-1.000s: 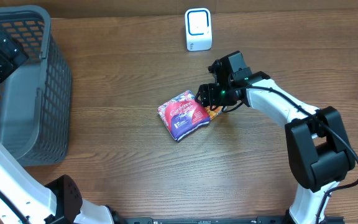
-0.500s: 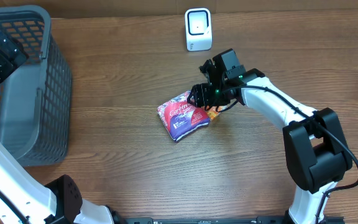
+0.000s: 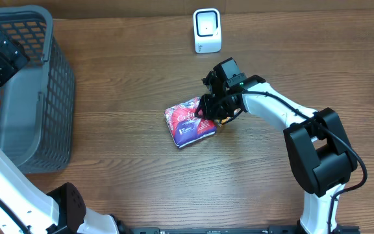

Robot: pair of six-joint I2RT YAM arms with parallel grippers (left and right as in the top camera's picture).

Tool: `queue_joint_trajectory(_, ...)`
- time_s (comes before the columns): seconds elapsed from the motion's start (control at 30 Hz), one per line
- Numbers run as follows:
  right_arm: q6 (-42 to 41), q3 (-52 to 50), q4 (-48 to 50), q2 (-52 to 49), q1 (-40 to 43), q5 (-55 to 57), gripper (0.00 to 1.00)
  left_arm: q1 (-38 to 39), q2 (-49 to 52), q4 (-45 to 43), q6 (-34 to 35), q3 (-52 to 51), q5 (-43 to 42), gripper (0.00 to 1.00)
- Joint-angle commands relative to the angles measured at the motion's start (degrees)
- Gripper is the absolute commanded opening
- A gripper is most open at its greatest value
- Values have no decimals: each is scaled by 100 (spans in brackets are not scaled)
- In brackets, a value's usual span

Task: Scan the item barcode
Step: 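Lower the right gripper and grasp the pink Carefree pack, then lift the Carefree pack and hold it in front of the scanner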

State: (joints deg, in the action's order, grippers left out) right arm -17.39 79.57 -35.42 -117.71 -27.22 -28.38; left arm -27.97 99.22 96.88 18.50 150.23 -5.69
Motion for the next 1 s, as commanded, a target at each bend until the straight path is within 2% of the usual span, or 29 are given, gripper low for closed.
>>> queue_joint_trajectory(0.0,-260,236,-249,-24,146,13,14,-24,0,-9,81,-15,33,100)
queue_joint_trajectory(0.23,-260,1314,-1449,125,643,-820,4,-24,0,-9,81,-15,33,100)
queue_joint_trajectory(0.33,-262,1617,-1613,125,968,-1834,4,-24,0,-9,79,-15,33,100)
queue_joint_trajectory(0.73,-229,1631,-1784,122,2017,-6050,4,-24,0,-9,79,-15,33,100)
queue_joint_trajectory(0.97,-249,1628,-1853,122,2015,-6157,3,-24,0,-9,79,-15,33,100)
